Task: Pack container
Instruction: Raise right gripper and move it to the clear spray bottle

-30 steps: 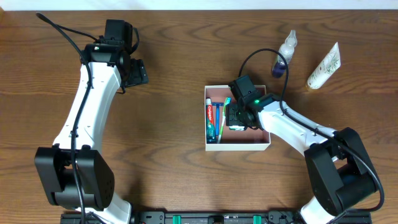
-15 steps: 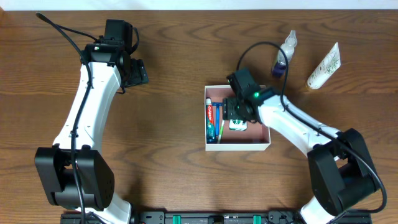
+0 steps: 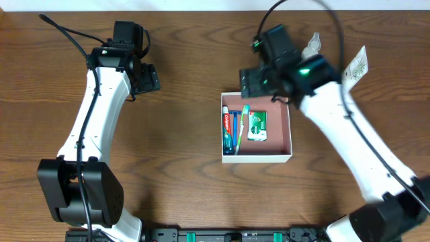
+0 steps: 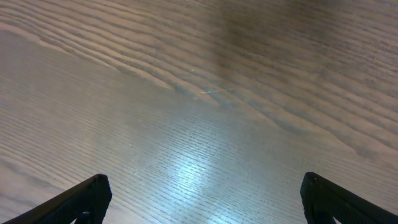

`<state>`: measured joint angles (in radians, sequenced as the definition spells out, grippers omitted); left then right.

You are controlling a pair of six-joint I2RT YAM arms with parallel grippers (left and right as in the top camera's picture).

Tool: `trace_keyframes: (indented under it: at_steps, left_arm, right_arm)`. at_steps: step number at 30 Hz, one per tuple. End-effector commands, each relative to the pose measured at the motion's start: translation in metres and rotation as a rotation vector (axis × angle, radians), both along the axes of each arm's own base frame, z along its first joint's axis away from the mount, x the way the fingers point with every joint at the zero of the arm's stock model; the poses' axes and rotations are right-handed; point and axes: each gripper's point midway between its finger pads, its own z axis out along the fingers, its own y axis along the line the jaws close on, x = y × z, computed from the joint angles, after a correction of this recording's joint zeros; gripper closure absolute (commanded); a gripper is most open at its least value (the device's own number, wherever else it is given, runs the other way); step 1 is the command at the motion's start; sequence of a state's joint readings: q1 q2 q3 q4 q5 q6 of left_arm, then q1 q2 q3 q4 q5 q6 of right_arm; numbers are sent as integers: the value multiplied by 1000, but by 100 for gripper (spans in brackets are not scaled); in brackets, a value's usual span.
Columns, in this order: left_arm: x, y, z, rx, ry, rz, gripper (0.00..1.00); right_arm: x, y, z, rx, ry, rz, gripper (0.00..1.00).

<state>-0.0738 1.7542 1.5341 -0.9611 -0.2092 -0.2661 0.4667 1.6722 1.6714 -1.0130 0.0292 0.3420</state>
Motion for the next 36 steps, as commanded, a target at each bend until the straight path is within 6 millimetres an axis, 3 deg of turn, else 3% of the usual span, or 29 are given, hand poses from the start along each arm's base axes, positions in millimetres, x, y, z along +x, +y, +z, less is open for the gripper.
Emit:
trace_keyframes:
  at_steps: [1,4,6,10,16,26,36]
  left_arm:
    - [4,1,10,-5,-31,12,2]
    - [4,1,10,-5,-31,12,2]
    - [4,1,10,-5,-31,12,2]
    - [4,1,10,-5,-31,12,2]
    - [4,1,10,-5,-31,12,2]
    - [4,1,10,-5,-31,12,2]
    - [4,1,10,-5,-31,12,2]
  right_arm:
    - [20,-54,46,-57,-146,-117,1]
    - [37,-104,52,-115,-191,-260,1]
    - [46,-128,45,-123,-185,-319,1]
    - [62,-156,26,-125,-151,-354,1]
    - [84,-162,3,-132,-135,-309,1]
    - [110,-160,-16,-87,-151,-367,1]
    - [125,-158,-64,-100,-74,-377,1]
